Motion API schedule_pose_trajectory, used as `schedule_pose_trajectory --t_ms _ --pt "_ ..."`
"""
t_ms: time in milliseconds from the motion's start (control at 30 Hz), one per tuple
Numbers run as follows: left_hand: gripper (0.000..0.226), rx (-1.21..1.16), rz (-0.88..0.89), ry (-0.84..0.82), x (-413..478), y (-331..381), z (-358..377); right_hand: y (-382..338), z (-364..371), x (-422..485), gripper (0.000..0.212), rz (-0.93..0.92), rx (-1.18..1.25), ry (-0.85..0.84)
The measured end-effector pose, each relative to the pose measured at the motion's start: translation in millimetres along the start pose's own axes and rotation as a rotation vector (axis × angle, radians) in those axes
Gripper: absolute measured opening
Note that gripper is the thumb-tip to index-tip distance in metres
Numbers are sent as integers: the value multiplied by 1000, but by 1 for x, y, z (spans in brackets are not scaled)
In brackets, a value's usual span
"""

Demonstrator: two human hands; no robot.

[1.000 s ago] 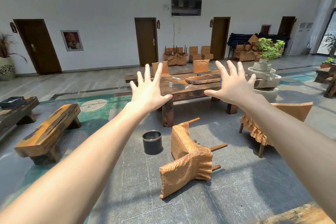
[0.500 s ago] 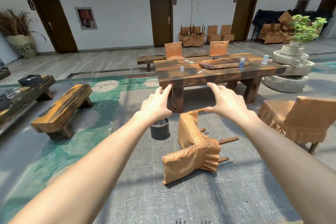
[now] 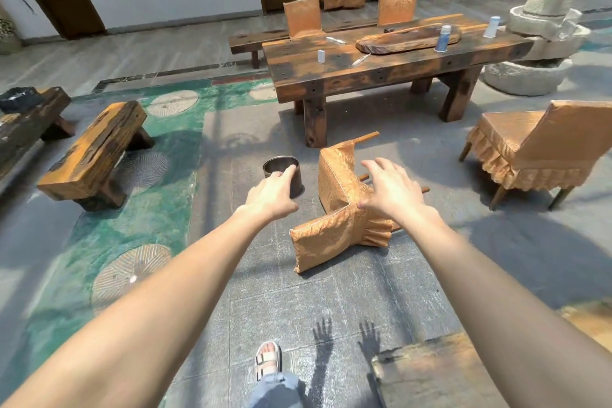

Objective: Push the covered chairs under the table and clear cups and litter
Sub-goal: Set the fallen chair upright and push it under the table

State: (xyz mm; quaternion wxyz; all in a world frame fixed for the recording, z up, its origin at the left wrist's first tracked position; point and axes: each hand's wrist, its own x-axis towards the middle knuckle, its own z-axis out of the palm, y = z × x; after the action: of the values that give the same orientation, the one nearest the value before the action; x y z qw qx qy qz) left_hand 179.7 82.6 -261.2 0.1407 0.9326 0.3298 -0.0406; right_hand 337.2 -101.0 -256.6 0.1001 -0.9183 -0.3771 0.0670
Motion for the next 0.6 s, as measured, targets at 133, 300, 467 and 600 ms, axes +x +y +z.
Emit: schedule_pose_trajectory --t_ms 133,300,467,600 --pt "72 2 11 -7 23 -23 25 -12 26 18 90 8 -10 -81" --pt "76 -23 1 -66 64 -66 49 -38 65 56 86 31 -93 -178" --pt "80 -66 -14 -168 125 -116 66 -68 106 113 76 34 -135 -226" --pt "85 -91 0 -288 182 -151 80 -91 140 163 80 54 -134 -291"
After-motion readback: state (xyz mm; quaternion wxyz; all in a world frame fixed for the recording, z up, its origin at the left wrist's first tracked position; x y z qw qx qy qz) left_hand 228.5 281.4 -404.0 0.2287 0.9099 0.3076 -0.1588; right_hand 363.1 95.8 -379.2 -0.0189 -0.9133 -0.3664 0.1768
